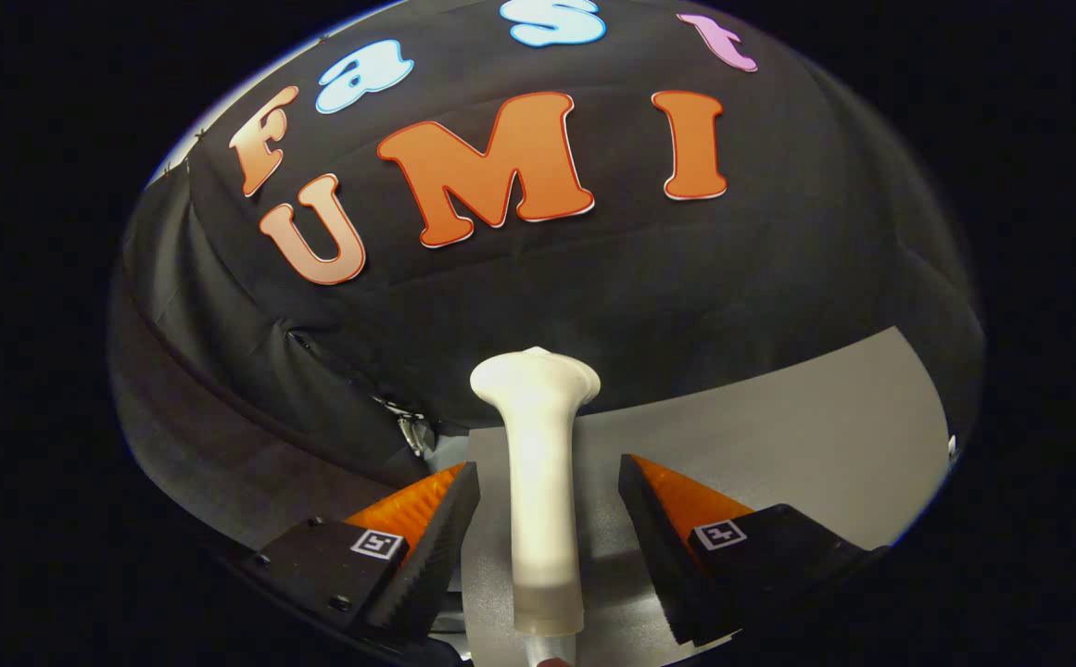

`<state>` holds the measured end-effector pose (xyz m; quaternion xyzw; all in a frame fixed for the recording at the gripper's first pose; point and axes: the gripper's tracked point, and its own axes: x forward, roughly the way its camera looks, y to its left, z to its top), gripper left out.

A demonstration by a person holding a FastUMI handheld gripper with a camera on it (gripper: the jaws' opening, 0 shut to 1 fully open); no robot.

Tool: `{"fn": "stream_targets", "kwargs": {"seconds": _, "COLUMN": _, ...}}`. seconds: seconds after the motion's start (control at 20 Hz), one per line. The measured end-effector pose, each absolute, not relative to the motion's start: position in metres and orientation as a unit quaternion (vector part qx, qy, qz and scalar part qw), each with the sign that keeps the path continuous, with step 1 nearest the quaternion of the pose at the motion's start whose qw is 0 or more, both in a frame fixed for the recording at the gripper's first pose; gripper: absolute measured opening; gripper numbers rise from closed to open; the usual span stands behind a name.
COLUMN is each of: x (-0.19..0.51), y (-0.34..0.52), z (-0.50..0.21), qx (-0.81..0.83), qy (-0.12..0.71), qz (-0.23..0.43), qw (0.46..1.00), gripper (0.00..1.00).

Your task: Iron the clothes twice with a garment steamer, once on the left side and once on the right side.

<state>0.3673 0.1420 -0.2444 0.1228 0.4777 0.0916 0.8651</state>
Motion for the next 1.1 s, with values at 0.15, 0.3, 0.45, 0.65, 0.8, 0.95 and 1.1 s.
{"fn": "stream_targets", "kwargs": {"seconds": 0.15, "x": 0.364, "y": 0.141, "z": -0.264, "qx": 0.117, "qy": 0.496, "qz": 0.085, "qw": 0.856, "gripper": 0.98}}
{"fn": "stream_targets", "kwargs": {"seconds": 0.3, "x": 0.358, "y": 0.151, "z": -0.275, "qx": 0.112, "qy": 0.513, "qz": 0.098, "qw": 0.846, "gripper": 0.98}}
{"fn": "stream_targets", "kwargs": {"seconds": 0.45, "x": 0.353, "y": 0.162, "z": -0.277, "qx": 0.134, "qy": 0.519, "qz": 0.124, "qw": 0.835, "gripper": 0.96}}
{"fn": "stream_targets", "kwargs": {"seconds": 0.65, "x": 0.351, "y": 0.159, "z": -0.281, "qx": 0.160, "qy": 0.528, "qz": 0.121, "qw": 0.826, "gripper": 0.58}}
{"fn": "stream_targets", "kwargs": {"seconds": 0.8, "x": 0.351, "y": 0.158, "z": -0.279, "qx": 0.181, "qy": 0.515, "qz": 0.114, "qw": 0.830, "gripper": 0.45}}
{"fn": "stream_targets", "kwargs": {"seconds": 0.95, "x": 0.351, "y": 0.151, "z": -0.272, "qx": 0.178, "qy": 0.496, "qz": 0.100, "qw": 0.844, "gripper": 0.40}}
{"fn": "stream_targets", "kwargs": {"seconds": 1.1, "x": 0.353, "y": 0.142, "z": -0.248, "qx": 0.198, "qy": 0.451, "qz": 0.094, "qw": 0.865, "gripper": 0.39}}
